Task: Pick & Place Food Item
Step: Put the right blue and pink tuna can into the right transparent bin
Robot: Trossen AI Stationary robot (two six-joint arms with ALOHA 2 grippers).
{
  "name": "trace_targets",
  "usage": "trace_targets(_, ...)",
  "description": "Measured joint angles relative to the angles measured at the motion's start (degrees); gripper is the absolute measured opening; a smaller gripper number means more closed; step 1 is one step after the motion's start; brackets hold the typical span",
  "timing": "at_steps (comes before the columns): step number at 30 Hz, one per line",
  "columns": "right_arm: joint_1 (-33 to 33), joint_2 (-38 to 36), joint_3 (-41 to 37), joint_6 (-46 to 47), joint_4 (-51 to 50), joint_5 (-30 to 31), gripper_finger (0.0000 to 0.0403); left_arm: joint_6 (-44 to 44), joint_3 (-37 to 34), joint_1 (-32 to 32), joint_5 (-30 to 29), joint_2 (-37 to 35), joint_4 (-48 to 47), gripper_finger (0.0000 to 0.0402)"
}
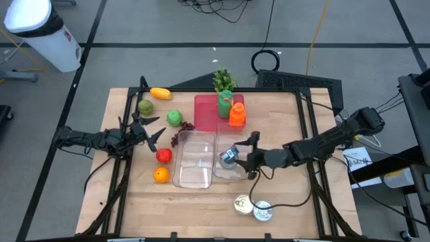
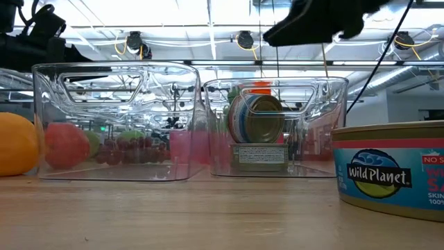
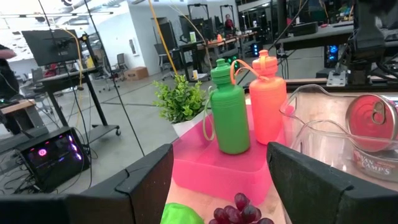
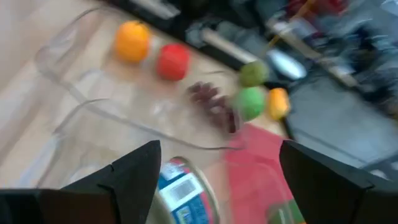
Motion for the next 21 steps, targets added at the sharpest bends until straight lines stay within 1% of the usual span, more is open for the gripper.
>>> trace_targets(4,-3.4,3.9,10.9,1.5,-15.8,-8.1,0.0291,0.0,0.0,0.0,0.0,0.0,0.0,0.0273)
trace_targets(6,-5.3,6.4,15.0,1.5,-23.9,-10.5,0.0286,0.0,0.0,0.0,0.0,0.0,0.0,0.0273)
trace_targets(9,-8.3,11.4,20.9,1.7,-30.1,-15.7,0.0281,0.0,0.0,0.0,0.0,0.0,0.0,0.0273)
trace_targets(11,-9.5,13.9,22.9,2.3,-33.7,-17.3,0.0279,0.0,0.0,0.0,0.0,0.0,0.0,0.0273)
trace_targets(13,-10.5,16.6,24.2,2.0,-34.5,-17.4,0.0280,0.0,0.0,0.0,0.0,0.0,0.0,0.0273)
trace_targets(17,-11.8,19.3,24.4,0.9,-35.9,-17.8,0.0285,0.0,0.0,0.0,0.0,0.0,0.0,0.0273)
trace_targets(21,-12.9,21.0,24.5,-0.5,-36.6,-20.3,0.0286,0.0,0.0,0.0,0.0,0.0,0.0,0.0273)
